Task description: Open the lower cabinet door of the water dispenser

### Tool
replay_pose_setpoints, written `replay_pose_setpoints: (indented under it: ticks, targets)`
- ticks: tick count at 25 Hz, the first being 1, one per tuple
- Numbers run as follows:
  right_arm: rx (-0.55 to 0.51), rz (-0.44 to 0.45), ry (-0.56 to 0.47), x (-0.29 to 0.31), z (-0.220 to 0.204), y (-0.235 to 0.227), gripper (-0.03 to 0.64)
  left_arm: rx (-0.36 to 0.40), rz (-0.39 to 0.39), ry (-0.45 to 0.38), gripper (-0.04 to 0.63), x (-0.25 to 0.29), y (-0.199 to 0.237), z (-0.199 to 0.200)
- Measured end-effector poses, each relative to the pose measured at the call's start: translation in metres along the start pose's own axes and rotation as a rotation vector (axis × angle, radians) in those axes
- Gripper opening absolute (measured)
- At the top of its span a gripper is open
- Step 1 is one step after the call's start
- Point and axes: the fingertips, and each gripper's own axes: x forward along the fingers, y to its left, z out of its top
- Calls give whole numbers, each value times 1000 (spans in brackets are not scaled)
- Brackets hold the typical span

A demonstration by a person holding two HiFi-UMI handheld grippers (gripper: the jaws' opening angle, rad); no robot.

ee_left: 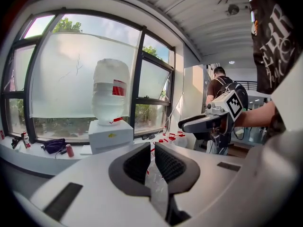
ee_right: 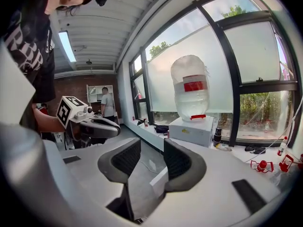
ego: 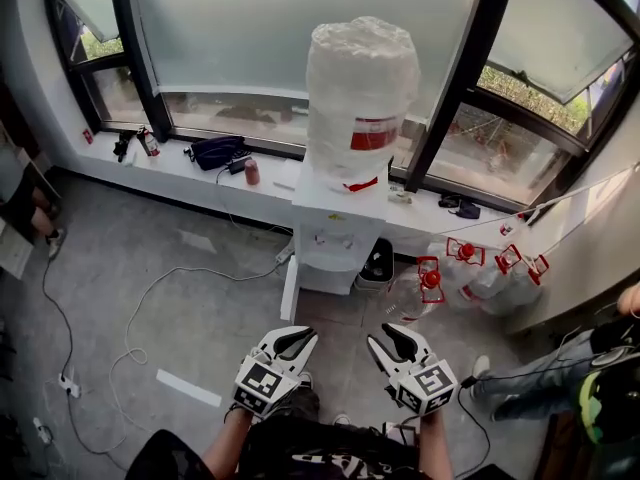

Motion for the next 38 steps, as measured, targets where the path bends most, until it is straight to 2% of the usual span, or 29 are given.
replay_pose_setpoints:
  ticks: [8, 12, 20, 27, 38]
  targets:
    - [7, 71, -37, -85, -14, 29, 134, -32, 80, -28, 26, -16, -87, 6]
    - [6, 135, -55, -113, -31, 47, 109, -42, 130, -35, 26, -35, -123, 4]
    - [-16, 204, -100, -152, -43, 70, 14, -60, 215, -46, 27, -67, -175, -3]
    - [-25, 215, -78, -170, -53, 76, 14, -43, 228, -41, 27, -76, -208, -6]
    - [-66, 214, -71, -187, -61, 85, 14, -19, 199, -40, 28, -80, -240, -12]
